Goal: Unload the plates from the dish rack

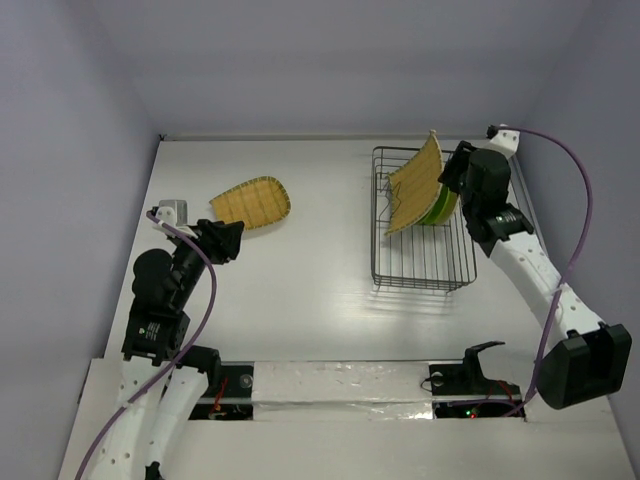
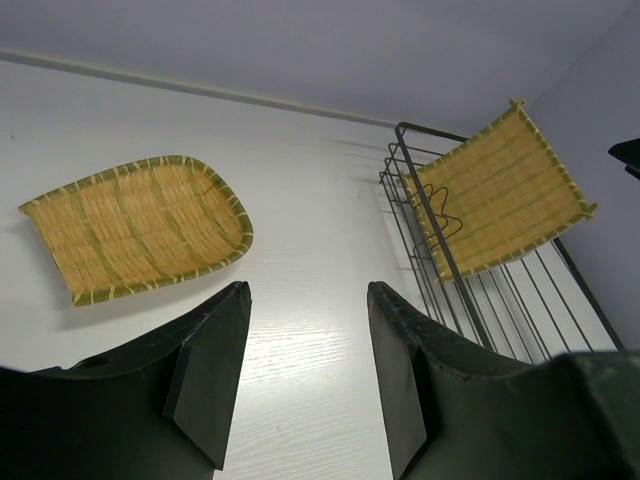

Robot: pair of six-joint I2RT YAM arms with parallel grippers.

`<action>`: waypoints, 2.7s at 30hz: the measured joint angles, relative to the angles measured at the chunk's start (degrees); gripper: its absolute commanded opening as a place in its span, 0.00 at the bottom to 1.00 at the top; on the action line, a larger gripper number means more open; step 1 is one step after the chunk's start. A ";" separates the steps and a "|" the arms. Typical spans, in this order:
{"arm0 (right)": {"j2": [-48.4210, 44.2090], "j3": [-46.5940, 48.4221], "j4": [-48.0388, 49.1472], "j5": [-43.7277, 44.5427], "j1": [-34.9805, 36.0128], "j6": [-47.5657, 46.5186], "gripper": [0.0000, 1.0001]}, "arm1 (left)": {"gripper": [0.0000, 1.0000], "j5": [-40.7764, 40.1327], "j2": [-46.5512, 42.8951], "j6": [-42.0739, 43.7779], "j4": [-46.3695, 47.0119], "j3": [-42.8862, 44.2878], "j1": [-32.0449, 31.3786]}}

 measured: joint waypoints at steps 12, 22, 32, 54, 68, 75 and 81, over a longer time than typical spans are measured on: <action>11.13 1.40 1.60 -4.74 -0.04 1.77 0.48 | 0.47 0.02 -0.02 -0.17 0.00 0.00 0.31; 12.92 2.62 1.64 -4.92 -0.83 2.19 0.13 | 0.47 0.02 -0.02 -0.17 0.00 0.00 0.31; 12.09 5.38 -2.27 -5.18 -0.74 0.83 0.00 | 0.47 0.02 -0.17 -0.20 0.02 0.00 0.31; -4.07 10.56 -0.37 -17.73 -0.87 2.03 0.00 | 0.47 0.61 -0.24 -0.22 0.37 0.00 0.74; 24.15 16.83 21.18 -33.92 15.30 23.32 0.00 | 0.47 0.59 -0.59 -0.22 0.39 0.00 0.81; 41.44 23.67 32.15 -36.22 18.56 38.66 0.00 | 0.47 0.57 -0.59 -0.22 0.37 0.00 0.81; 52.28 30.36 34.80 -36.11 20.63 46.75 0.00 | 0.47 0.59 -0.59 -0.22 0.39 0.00 0.81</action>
